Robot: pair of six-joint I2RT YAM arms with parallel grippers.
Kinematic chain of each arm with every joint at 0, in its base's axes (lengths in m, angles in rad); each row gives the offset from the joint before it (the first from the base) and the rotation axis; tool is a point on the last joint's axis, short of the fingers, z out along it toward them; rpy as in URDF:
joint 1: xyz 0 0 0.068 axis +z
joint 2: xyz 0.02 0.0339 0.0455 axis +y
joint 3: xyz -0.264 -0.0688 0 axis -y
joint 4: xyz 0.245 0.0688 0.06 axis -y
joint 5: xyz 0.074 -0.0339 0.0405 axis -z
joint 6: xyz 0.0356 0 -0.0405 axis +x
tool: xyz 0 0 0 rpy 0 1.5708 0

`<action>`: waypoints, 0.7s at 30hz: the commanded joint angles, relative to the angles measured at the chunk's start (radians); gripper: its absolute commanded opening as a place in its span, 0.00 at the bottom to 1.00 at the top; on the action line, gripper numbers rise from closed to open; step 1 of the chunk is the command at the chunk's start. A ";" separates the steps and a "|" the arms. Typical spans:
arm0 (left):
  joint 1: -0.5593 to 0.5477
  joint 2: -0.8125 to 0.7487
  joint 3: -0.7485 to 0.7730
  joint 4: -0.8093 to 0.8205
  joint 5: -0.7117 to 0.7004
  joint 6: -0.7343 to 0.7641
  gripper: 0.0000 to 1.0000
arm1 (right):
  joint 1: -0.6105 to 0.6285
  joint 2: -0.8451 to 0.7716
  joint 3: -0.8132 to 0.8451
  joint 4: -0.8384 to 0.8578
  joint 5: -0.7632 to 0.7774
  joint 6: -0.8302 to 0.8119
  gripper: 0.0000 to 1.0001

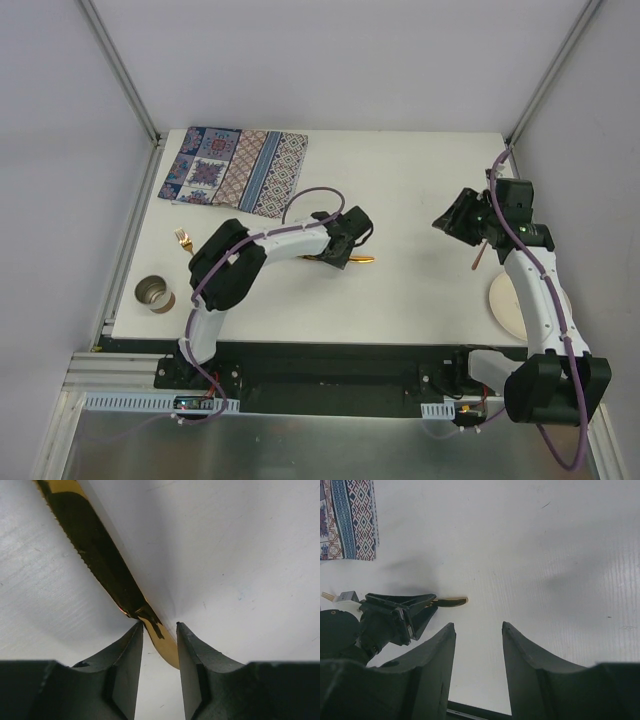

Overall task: Set the dinner table for one person
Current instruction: Move the knife to the center of the board.

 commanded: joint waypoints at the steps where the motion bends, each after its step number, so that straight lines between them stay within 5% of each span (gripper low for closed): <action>1: 0.025 0.021 -0.026 -0.056 -0.001 -0.238 0.30 | -0.013 -0.032 0.040 -0.013 -0.019 -0.002 0.45; 11: 0.090 0.011 -0.035 -0.054 0.033 -0.047 0.01 | -0.016 -0.029 0.042 -0.013 -0.015 0.008 0.45; 21: 0.205 0.052 0.068 -0.085 0.110 0.384 0.00 | -0.016 -0.015 0.027 0.016 -0.021 0.023 0.45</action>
